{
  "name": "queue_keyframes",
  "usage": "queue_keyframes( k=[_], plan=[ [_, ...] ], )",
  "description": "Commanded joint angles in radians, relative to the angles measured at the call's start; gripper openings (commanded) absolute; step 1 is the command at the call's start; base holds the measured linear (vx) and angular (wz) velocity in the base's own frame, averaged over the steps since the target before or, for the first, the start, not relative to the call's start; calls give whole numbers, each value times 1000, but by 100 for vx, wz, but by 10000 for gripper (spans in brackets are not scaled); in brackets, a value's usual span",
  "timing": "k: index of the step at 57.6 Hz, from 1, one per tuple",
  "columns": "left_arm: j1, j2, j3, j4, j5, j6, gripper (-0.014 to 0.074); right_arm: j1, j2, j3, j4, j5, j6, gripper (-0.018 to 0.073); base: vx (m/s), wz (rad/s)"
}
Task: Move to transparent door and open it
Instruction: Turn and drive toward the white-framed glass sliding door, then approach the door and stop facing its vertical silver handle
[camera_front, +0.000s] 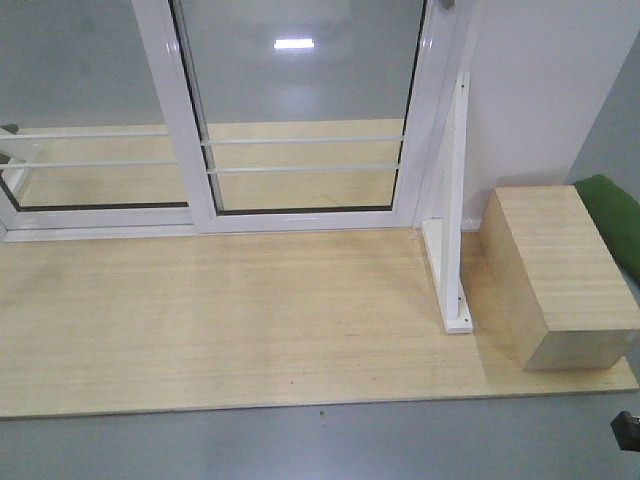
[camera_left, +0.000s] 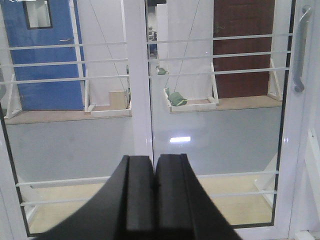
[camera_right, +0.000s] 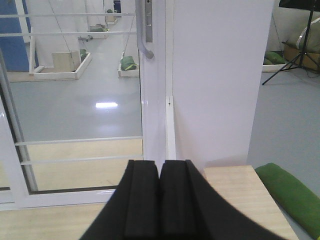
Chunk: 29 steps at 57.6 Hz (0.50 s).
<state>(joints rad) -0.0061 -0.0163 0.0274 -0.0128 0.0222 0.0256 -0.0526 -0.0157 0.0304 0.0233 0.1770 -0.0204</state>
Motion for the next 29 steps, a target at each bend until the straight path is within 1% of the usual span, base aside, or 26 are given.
queue_keyframes(
  k=[1,29],
  plan=[
    [-4,-8,29,-6,-81,-9,-6,-5,-8,13,-2,-82,-5,-5,46,-6],
    [-4,-8,29,-6,-81,-9,-6,-5,-8,13,-2,-82,-5,-5,42,0]
  ],
)
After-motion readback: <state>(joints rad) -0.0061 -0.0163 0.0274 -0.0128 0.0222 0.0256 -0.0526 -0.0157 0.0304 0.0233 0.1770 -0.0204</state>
